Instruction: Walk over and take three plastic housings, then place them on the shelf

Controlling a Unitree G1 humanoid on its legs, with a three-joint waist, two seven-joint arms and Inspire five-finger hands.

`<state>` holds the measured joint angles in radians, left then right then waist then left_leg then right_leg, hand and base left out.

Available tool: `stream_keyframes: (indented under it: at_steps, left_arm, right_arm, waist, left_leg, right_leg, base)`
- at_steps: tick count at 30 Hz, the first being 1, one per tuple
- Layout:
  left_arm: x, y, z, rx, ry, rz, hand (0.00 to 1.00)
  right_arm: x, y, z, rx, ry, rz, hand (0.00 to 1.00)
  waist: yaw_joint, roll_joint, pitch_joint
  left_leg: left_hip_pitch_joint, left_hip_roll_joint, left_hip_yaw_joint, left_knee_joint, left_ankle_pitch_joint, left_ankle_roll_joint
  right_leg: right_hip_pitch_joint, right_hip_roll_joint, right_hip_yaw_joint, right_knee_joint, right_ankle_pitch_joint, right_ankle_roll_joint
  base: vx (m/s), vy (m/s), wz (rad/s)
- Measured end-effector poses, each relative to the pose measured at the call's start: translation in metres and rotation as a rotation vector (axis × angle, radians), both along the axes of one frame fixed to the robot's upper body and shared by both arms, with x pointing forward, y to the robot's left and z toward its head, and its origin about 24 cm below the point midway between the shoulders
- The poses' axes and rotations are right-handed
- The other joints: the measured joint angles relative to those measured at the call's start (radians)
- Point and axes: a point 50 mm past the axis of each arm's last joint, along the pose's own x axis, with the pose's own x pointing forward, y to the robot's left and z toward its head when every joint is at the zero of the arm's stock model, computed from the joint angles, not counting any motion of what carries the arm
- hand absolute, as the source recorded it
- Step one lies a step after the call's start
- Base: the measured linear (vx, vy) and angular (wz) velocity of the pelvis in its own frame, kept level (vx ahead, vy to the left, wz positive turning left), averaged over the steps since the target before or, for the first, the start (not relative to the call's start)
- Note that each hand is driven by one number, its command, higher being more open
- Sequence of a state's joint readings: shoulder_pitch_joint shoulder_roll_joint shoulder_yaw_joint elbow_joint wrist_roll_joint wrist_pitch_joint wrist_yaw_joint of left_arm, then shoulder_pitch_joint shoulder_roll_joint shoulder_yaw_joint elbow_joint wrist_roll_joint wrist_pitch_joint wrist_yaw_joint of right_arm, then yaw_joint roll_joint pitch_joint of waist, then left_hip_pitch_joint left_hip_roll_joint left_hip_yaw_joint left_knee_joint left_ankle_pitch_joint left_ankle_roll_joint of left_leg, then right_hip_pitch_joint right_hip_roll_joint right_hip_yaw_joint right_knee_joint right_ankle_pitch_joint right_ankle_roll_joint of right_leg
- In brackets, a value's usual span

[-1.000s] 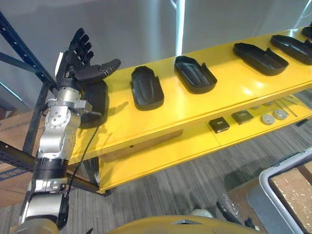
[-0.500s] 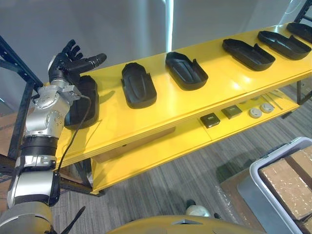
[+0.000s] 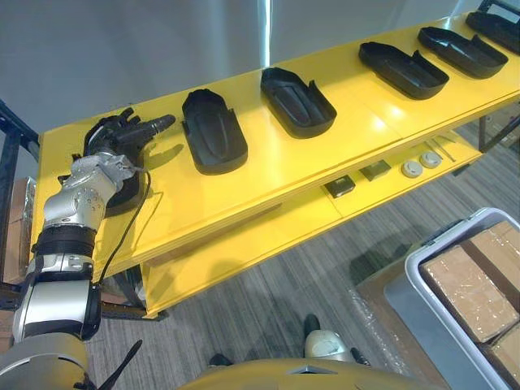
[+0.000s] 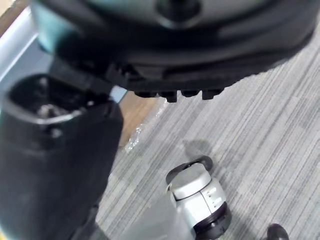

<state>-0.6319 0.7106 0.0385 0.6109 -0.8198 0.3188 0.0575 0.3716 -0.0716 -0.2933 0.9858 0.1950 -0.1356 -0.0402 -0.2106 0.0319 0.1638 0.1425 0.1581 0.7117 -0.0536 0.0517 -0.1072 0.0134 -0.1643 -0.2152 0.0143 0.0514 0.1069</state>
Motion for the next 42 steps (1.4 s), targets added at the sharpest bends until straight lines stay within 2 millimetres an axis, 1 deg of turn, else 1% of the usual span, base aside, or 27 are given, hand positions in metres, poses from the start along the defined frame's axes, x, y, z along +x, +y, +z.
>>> stream_keyframes:
  at_steps: [6,8,12,14,18,20,22,23,25,27,29,31,34,36,38,39,40,42]
  left_arm:
    - [-0.002,0.005,-0.011,-0.017,0.044,0.032,1.0]
    - [-0.002,0.005,-0.013,-0.019,0.052,0.044,1.0]
    - [-0.003,0.007,-0.014,-0.019,0.056,0.07,1.0]
    - [-0.003,0.007,-0.014,-0.019,0.043,0.076,1.0]
    - [-0.001,0.006,-0.005,-0.056,-0.071,0.075,1.0]
    - [0.001,0.001,0.003,-0.055,-0.13,0.051,1.0]
    - [0.003,-0.014,0.024,-0.038,-0.239,-0.017,1.0]
    - [0.003,-0.018,0.031,-0.032,-0.272,-0.034,1.0]
    - [0.002,-0.033,0.059,-0.007,-0.406,-0.091,1.0]
    - [0.001,-0.041,0.076,0.005,-0.485,-0.112,1.0]
    - [-0.001,-0.052,0.106,0.037,-0.601,-0.127,1.0]
    - [-0.005,-0.056,0.119,0.042,-0.659,-0.1,1.0]
    - [-0.007,-0.052,0.122,0.078,-0.661,-0.041,1.0]
    - [-0.009,-0.047,0.124,0.121,-0.677,0.002,1.0]
    - [-0.014,-0.038,0.125,0.178,-0.7,0.06,1.0]
    - [-0.022,-0.026,0.122,0.22,-0.722,0.111,1.0]
    - [-0.026,-0.021,0.118,0.24,-0.726,0.129,1.0]
    - [-0.044,-0.009,0.1,0.312,-0.719,0.169,1.0]
  right_arm:
    - [0.002,0.004,-0.001,0.022,-0.015,0.007,1.0]
    - [0.003,0.004,-0.001,0.025,-0.016,0.01,1.0]
    - [0.002,0.004,0.0,0.024,-0.017,0.013,1.0]
    - [0.002,0.003,0.0,0.023,-0.016,0.014,1.0]
    - [0.002,0.004,0.0,0.022,-0.021,0.02,1.0]
    - [0.002,0.003,0.0,0.019,-0.024,0.02,1.0]
    - [0.001,0.003,0.0,0.016,-0.03,0.014,1.0]
    - [0.001,0.002,0.001,0.014,-0.033,0.011,1.0]
    - [0.003,-0.001,0.002,0.002,-0.053,-0.001,1.0]
    - [0.004,-0.002,0.002,-0.003,-0.063,-0.006,1.0]
    - [0.005,-0.003,0.003,-0.004,-0.068,-0.008,1.0]
    - [0.006,-0.004,0.003,-0.006,-0.072,-0.015,1.0]
    - [0.007,-0.004,0.003,-0.006,-0.074,-0.015,1.0]
    - [0.007,-0.004,0.003,-0.004,-0.072,-0.014,1.0]
    - [0.007,-0.004,0.003,-0.005,-0.072,-0.014,1.0]
    - [0.007,-0.004,0.003,-0.008,-0.068,-0.016,1.0]
    - [0.006,-0.004,0.003,-0.009,-0.065,-0.017,1.0]
    - [0.004,-0.004,0.002,-0.011,-0.051,-0.023,1.0]
  waist:
    - [-0.015,0.015,0.009]
    - [-0.015,0.024,0.014]
    - [-0.019,0.03,0.018]
    - [-0.026,0.032,0.019]
    - [-0.031,0.033,0.027]
    - [-0.034,0.035,0.029]
    - [-0.035,0.035,0.029]
    - [-0.035,0.035,0.029]
    - [-0.029,0.036,0.03]
    - [-0.026,0.036,0.03]
    - [-0.014,0.038,0.03]
    - [-0.01,0.043,0.03]
    - [-0.002,0.049,0.026]
    - [0.02,0.054,0.024]
    - [0.031,0.054,0.024]
    - [0.038,0.054,0.023]
    - [0.039,0.055,0.022]
    - [0.048,0.055,0.017]
  left_leg:
    - [-0.012,0.016,-0.005,0.036,-0.008,-0.005]
    - [-0.013,0.023,-0.005,0.041,-0.011,-0.006]
    - [-0.015,0.033,-0.002,0.05,-0.013,-0.007]
    - [-0.015,0.034,0.0,0.052,-0.013,-0.007]
    - [-0.016,0.04,0.007,0.074,-0.033,-0.007]
    - [-0.02,0.042,0.008,0.088,-0.042,-0.006]
    - [-0.021,0.041,0.007,0.088,-0.044,-0.005]
    - [-0.02,0.041,0.008,0.088,-0.044,-0.005]
    - [-0.016,0.041,0.012,0.088,-0.045,-0.004]
    - [-0.011,0.041,0.014,0.088,-0.046,-0.004]
    - [-0.01,0.041,0.014,0.089,-0.046,-0.003]
    - [-0.006,0.041,0.009,0.089,-0.047,-0.002]
    - [0.008,0.042,0.003,0.086,-0.049,-0.003]
    - [0.006,0.041,-0.002,0.085,-0.049,-0.003]
    - [0.005,0.039,-0.014,0.081,-0.047,-0.002]
    - [0.005,0.037,-0.024,0.074,-0.043,-0.001]
    - [0.005,0.034,-0.028,0.067,-0.038,0.0]
    - [0.005,0.026,-0.044,0.046,-0.023,0.002]
  right_leg:
    - [0.001,0.002,-0.007,0.002,-0.002,-0.003]
    - [0.001,0.006,-0.009,0.002,-0.002,-0.004]
    - [0.001,0.012,-0.011,0.003,-0.005,-0.008]
    - [0.002,0.013,-0.011,0.003,-0.004,-0.008]
    - [0.002,0.013,0.002,0.002,-0.003,-0.006]
    - [0.002,0.011,0.004,0.003,-0.001,-0.003]
    - [0.001,0.012,0.009,0.003,-0.001,-0.003]
    - [0.002,0.012,0.01,0.003,-0.001,-0.004]
    - [0.003,0.012,0.015,0.002,-0.002,-0.005]
    - [0.007,0.012,0.017,0.003,-0.004,-0.007]
    - [0.008,0.012,0.016,0.003,-0.004,-0.007]
    - [0.018,0.012,0.011,0.002,-0.004,-0.007]
    - [0.041,0.012,-0.001,0.002,-0.009,-0.006]
    - [0.04,0.01,-0.004,0.002,-0.008,-0.005]
    - [0.044,0.009,-0.014,0.002,-0.008,-0.004]
    - [0.048,0.007,-0.025,0.002,-0.008,-0.004]
    - [0.05,0.007,-0.029,0.002,-0.008,-0.004]
    - [0.055,0.004,-0.046,-0.001,-0.009,-0.005]
  base:
    - [-0.02,-0.012,0.01]
    - [-0.06,-0.028,-0.02]
    - [-0.07,-0.041,-0.02]
    - [-0.05,-0.02,0.0]
    - [-0.03,-0.009,-0.06]
    - [0.0,-0.001,-0.05]
    - [0.0,0.0,0.0]
    - [0.0,0.0,0.0]
    - [0.01,-0.015,-0.07]
    - [-0.01,-0.013,-0.05]
    - [-0.04,-0.016,0.0]
    - [-0.05,-0.013,0.06]
    - [-0.07,-0.014,0.1]
    - [-0.08,-0.021,0.1]
    - [-0.04,-0.02,0.13]
    - [-0.03,-0.019,0.13]
    - [-0.01,-0.023,0.2]
    - [0.01,-0.014,0.25]
